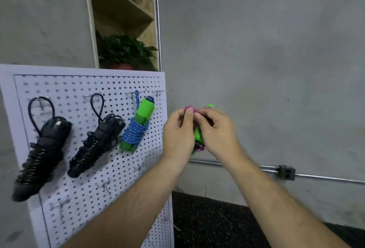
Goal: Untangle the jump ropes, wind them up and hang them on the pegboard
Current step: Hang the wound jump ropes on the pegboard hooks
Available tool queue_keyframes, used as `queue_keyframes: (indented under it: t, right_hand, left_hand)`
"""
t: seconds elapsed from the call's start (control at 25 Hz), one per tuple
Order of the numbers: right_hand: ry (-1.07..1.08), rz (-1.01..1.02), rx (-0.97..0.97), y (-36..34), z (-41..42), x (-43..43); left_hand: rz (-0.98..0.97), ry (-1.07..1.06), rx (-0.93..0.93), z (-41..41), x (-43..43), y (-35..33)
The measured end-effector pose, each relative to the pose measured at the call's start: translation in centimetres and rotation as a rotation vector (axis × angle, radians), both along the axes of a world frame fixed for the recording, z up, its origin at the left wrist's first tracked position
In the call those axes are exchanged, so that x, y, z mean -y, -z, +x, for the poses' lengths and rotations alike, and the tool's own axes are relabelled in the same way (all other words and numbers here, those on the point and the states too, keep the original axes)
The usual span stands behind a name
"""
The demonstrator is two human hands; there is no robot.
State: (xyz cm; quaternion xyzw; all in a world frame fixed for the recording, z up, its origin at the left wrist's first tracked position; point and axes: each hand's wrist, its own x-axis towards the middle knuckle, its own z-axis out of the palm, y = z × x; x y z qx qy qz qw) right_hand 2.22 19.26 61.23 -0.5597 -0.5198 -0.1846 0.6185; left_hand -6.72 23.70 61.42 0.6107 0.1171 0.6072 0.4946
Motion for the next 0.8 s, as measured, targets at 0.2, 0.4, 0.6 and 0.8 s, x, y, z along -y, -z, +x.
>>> queue_keyframes:
  t: [0.2, 0.4, 0.6, 0.8]
  right_hand:
    - [0.012, -0.135, -0.054, -4.2, 0.6, -3.7]
    - [-0.016, -0.228, -0.153, -6.5, 1.1, -7.0]
    - [-0.017, -0.199, -0.209, -7.0, 2.0, -9.1]
    - [-0.027, -0.184, -0.266, -6.9, 2.7, -10.6]
  left_hand:
    - [-0.133, -0.025, 0.086, 1.2, -3.5, -2.7]
    - [-0.277, 0.0, 0.128, 2.0, -6.3, -4.1]
    - [-0.34, -0.004, 0.14, 2.9, -7.9, -4.9]
    - [-0.372, -0.008, 0.123, 3.9, -9.0, -5.0]
